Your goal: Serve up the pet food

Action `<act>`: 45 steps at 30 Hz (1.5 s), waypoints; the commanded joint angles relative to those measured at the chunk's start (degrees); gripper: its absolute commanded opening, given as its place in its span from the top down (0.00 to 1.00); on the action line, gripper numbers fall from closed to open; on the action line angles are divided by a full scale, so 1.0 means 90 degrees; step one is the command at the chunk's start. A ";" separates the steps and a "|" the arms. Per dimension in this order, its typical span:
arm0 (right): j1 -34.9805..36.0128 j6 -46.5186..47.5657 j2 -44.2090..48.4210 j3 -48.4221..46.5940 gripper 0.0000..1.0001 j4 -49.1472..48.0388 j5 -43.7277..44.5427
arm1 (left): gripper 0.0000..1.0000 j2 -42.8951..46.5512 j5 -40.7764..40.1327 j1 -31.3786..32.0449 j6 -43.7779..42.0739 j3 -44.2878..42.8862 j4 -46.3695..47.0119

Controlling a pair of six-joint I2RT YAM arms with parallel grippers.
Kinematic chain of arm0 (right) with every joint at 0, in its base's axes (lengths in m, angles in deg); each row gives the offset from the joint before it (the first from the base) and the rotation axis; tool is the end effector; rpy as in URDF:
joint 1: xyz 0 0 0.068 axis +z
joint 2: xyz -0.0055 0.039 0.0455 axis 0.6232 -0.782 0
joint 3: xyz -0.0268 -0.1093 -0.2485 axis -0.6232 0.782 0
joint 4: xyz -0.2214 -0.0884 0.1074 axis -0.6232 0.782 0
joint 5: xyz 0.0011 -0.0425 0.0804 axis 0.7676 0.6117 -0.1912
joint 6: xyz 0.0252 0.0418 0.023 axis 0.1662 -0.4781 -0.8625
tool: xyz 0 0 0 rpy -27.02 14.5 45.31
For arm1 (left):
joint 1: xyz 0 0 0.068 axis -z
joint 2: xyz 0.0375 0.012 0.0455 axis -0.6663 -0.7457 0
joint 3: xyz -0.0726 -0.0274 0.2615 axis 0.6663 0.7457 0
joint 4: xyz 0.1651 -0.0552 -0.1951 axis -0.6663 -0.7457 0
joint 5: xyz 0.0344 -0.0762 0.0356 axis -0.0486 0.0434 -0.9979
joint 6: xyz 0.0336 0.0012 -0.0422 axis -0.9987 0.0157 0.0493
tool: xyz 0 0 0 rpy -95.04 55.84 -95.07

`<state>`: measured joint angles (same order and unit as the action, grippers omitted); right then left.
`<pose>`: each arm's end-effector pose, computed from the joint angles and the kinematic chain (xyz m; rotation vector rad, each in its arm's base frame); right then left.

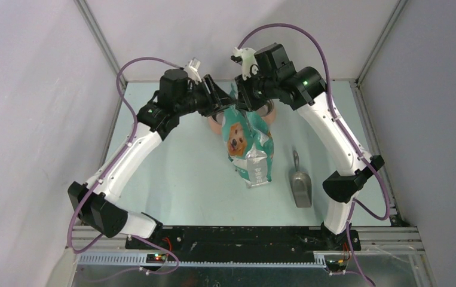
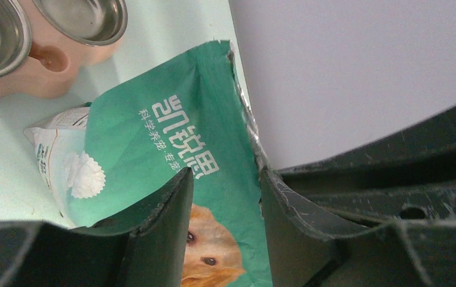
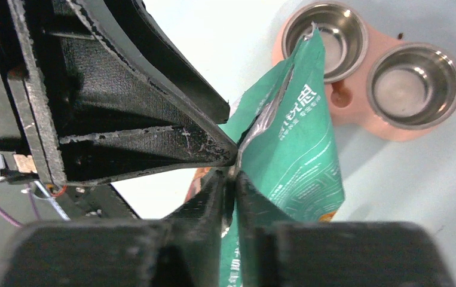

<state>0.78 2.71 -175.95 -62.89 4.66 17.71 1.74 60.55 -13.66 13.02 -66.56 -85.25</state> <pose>0.2777 0.2363 0.4674 -0.7855 2.1706 0.6172 0.2740 -0.1600 0.4122 -0.1420 2.1114 -1.1952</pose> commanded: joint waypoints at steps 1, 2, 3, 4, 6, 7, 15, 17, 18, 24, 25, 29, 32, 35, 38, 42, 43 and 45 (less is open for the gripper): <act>0.0055 0.0145 0.0077 0.0122 0.99 0.0072 -0.0088 | 0.48 0.0136 0.0058 0.0056 -0.0023 -0.0061 0.0180; 0.0054 0.0155 0.0080 0.0147 1.00 0.0075 -0.0083 | 0.48 0.0100 0.0051 0.0071 -0.0040 -0.0123 0.0163; 0.0054 0.0172 0.0080 0.0145 1.00 0.0074 -0.0080 | 0.47 0.0071 0.0022 0.0080 -0.0061 -0.0163 0.0147; 0.0059 0.0173 0.0081 0.0131 1.00 0.0076 -0.0074 | 0.47 -0.0019 -0.0032 0.0099 -0.0140 -0.0285 0.0064; 0.0091 0.0189 0.0090 0.0103 1.00 0.0054 0.0020 | 0.48 -0.0165 -0.0110 0.0128 -0.0221 -0.0457 -0.0092; 0.0111 0.0229 0.0100 0.0093 1.00 0.0042 0.0117 | 0.48 -0.0249 -0.0121 0.0142 -0.0244 -0.0500 -0.0127; 0.0189 0.0377 0.0221 0.0092 1.00 -0.0009 0.0722 | 0.67 -0.0196 -0.0269 0.0251 -0.0244 -0.0251 -0.0414; 0.0182 0.0386 0.0242 0.0088 1.00 -0.0019 0.0756 | 0.74 -0.0167 -0.0235 0.0262 -0.0222 -0.0076 -0.0371; 0.0181 0.0388 0.0246 0.0080 1.00 -0.0025 0.0772 | 0.76 -0.0160 -0.0235 0.0263 -0.0215 -0.0056 -0.0364; 0.0263 0.0410 0.0306 0.0041 1.00 -0.0066 0.0821 | 0.85 -0.0274 -0.0302 0.0300 -0.0352 -0.0147 -0.0464; 0.0296 0.0419 0.0332 0.0041 1.00 -0.0073 0.0825 | 0.82 -0.0308 -0.0257 0.0312 -0.0362 -0.0159 -0.0435; 0.0343 0.0475 0.0373 0.0094 1.00 -0.0075 0.0833 | 0.60 -0.0405 0.0036 0.0411 -0.0271 -0.0180 -0.0125; 0.0344 0.0506 0.0361 0.0101 1.00 -0.0084 0.0864 | 0.59 -0.0484 0.0208 0.0514 -0.0241 -0.0251 0.0194; 0.0341 0.0507 0.0353 0.0081 1.00 -0.0079 0.0878 | 0.68 -0.0595 0.0295 0.0632 -0.0349 -0.0462 0.0235; 0.0436 0.0813 0.0378 0.0086 1.00 -0.0095 0.1067 | 0.95 -0.0779 -0.0349 0.0730 -0.0819 -0.0916 -0.0540; 0.0662 0.1735 0.0470 0.0299 1.00 -0.0252 0.2059 | 1.00 -0.0855 -0.1388 0.0752 -0.1347 -0.1196 -0.1635; 0.0700 0.2071 0.0505 0.0377 1.00 -0.0403 0.2424 | 1.00 -0.0844 -0.1546 0.0752 -0.1413 -0.1202 -0.1792; 0.0739 0.2451 0.0593 0.0548 1.00 -0.0612 0.2866 | 1.00 -0.0795 -0.1938 0.0748 -0.1522 -0.1146 -0.2181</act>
<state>6.07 14.89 -174.14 -59.83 4.63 32.44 -5.08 52.57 -7.32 4.95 -76.06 -93.14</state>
